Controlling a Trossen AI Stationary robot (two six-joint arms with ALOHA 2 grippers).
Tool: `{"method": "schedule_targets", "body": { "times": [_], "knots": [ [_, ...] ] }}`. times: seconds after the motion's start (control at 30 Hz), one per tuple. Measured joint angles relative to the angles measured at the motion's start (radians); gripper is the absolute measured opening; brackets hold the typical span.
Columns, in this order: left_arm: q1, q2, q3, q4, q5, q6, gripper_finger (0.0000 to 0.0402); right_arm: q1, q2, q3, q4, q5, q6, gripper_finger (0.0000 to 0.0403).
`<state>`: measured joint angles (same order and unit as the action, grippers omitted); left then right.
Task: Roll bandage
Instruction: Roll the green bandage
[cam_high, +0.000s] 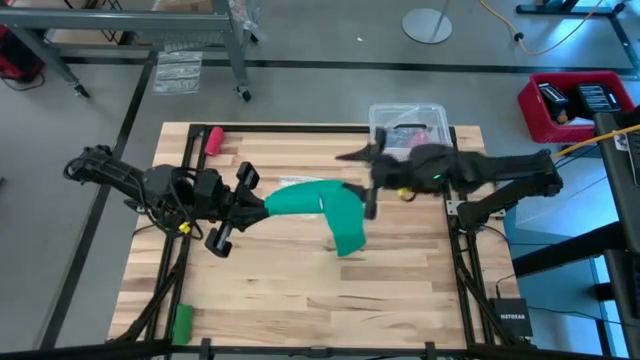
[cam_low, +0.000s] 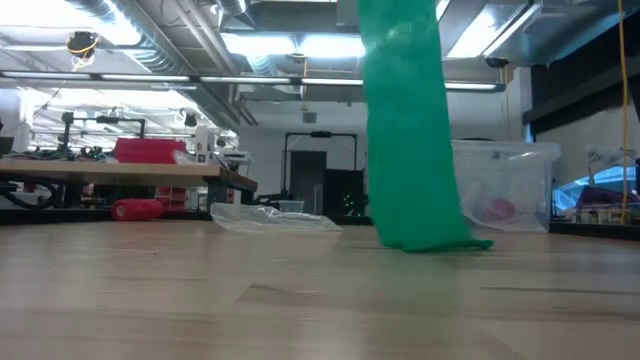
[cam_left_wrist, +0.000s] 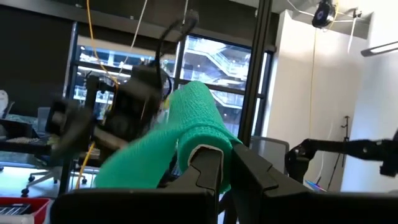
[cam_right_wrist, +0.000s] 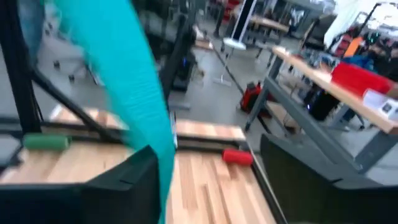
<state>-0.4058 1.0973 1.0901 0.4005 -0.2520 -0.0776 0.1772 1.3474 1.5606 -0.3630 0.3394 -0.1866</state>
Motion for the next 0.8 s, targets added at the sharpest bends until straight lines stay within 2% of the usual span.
{"method": "schedule_targets", "body": {
  "times": [0.2, 0.57, 0.67, 0.73, 0.8],
  "knots": [
    [0.000, 0.000, 0.000, 0.005, -0.004, 0.003, 0.0017, 0.000, 0.000, 0.107, -0.115, -0.094, 0.010, 0.0294],
    [0.000, -0.001, 0.000, 0.035, -0.006, -0.007, 0.0017, 0.000, 0.011, 0.104, -0.268, -0.108, 0.048, 0.0298],
    [0.000, -0.011, 0.000, 0.027, -0.006, -0.019, 0.0017, 0.006, 0.006, 0.100, -0.373, -0.133, 0.103, 0.0298],
    [0.000, -0.021, 0.000, 0.028, -0.006, -0.019, 0.0017, 0.031, 0.002, 0.098, -0.479, -0.126, 0.163, 0.0298],
    [0.001, -0.028, 0.000, 0.029, -0.007, -0.019, 0.0017, 0.060, -0.001, 0.072, -0.511, -0.104, 0.212, 0.0298]
  ]
}}
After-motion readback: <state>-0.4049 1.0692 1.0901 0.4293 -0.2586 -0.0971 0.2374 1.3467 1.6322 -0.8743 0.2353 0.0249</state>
